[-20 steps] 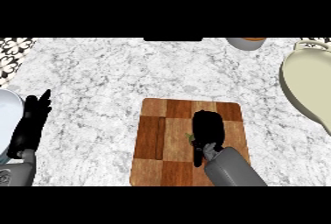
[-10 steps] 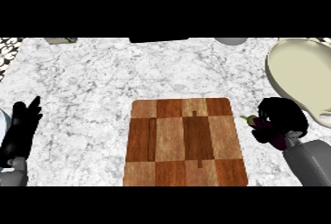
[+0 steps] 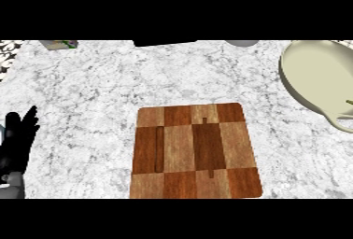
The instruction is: Pick the eggplant from the cutting board and place it in the pot
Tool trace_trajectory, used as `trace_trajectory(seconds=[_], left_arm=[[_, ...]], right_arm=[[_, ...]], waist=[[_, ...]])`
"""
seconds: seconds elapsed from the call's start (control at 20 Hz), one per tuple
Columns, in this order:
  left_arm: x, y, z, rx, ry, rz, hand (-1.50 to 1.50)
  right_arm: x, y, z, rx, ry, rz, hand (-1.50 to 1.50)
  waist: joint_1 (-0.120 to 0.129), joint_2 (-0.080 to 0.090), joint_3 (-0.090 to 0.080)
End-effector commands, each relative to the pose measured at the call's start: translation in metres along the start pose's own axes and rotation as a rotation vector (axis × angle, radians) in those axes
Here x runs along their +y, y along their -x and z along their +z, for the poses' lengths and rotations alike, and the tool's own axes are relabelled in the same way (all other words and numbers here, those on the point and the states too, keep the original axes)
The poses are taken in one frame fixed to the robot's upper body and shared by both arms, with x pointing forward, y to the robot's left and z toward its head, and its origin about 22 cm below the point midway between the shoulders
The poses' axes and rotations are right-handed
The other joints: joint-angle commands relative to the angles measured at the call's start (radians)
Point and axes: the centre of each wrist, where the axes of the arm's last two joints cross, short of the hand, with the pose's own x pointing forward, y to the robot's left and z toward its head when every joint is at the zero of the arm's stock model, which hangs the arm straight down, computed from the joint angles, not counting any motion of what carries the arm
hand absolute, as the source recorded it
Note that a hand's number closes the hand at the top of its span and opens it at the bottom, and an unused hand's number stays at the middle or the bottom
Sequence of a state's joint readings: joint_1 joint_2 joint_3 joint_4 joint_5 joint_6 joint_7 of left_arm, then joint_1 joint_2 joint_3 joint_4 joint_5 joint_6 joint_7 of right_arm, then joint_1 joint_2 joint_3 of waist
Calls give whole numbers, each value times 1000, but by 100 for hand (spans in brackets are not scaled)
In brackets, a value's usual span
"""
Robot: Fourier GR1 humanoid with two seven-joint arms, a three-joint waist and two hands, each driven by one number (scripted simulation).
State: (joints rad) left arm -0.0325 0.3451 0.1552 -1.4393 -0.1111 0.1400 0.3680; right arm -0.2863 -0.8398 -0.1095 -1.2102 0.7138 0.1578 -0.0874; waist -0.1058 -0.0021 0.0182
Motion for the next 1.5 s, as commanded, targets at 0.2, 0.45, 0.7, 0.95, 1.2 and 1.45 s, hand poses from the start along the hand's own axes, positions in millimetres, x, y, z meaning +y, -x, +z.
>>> trace_trajectory(seconds=[0.2,0.45,0.7,0.95,1.2,1.45], left_arm=[[0,2,3,-9,17,-5,0],[5,-11,-2,-33,30,-13,0],[-12,-20,-3,-56,79,-10,0],[-17,-33,-7,-99,106,-52,0],[-29,-42,-9,-105,136,-44,0],[-34,-44,-17,-112,113,-53,0]], right_arm=[[-80,77,25,-232,403,-293,150],[-118,129,58,-357,564,-384,150],[-154,170,96,-429,534,-437,150],[-165,174,94,-392,421,-412,150],[-161,162,72,-362,341,-411,150],[-159,145,47,-372,252,-396,150]], waist=[[20,-6,2],[57,8,-5],[103,16,-11],[151,22,-13],[166,21,-15],[170,23,-16]])
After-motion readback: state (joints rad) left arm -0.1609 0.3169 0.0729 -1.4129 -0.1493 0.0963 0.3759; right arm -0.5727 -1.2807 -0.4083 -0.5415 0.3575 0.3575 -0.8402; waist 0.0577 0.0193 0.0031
